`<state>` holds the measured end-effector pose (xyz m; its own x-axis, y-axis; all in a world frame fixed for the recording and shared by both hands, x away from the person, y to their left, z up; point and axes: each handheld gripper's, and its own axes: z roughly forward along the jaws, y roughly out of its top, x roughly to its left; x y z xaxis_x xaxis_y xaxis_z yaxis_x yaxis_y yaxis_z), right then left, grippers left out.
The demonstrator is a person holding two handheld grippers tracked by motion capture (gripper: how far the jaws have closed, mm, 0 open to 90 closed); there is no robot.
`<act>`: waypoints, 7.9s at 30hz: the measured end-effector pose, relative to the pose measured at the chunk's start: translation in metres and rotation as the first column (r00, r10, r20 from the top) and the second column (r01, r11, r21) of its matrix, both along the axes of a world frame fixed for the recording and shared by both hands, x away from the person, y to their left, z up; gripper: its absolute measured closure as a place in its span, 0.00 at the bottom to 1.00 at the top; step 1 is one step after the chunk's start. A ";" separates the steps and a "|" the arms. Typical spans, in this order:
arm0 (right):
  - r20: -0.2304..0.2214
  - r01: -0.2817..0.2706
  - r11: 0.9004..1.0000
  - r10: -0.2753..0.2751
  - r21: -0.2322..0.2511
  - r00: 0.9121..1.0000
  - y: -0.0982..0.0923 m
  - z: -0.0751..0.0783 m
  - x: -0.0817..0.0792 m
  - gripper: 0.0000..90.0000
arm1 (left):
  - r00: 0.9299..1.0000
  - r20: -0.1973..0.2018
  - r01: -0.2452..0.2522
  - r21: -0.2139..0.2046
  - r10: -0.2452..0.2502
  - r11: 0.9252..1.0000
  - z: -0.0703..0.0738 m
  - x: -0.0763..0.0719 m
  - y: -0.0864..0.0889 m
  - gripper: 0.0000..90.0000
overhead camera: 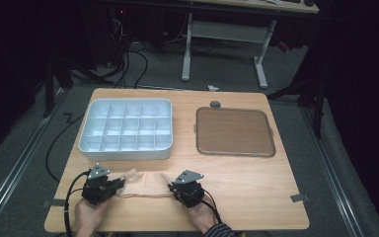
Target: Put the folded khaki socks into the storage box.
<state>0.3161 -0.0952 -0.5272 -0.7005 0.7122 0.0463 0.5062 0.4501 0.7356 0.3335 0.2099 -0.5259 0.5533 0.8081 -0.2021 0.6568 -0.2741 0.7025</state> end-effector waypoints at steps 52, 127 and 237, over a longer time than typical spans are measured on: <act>0.021 0.091 0.996 -0.091 0.008 0.996 -0.061 0.013 -0.011 0.96 | 0.996 0.036 0.089 -0.104 -0.086 0.991 0.008 0.001 -0.051 0.93; -0.004 0.031 0.999 -0.030 0.040 1.000 -0.020 0.007 -0.007 0.96 | 0.998 0.023 0.060 -0.094 -0.058 0.994 -0.006 0.019 -0.088 0.62; -0.064 -0.042 0.999 0.044 0.020 0.997 0.005 -0.001 0.002 0.96 | 0.976 0.043 0.216 -0.184 -0.211 0.959 0.037 0.018 -0.111 0.93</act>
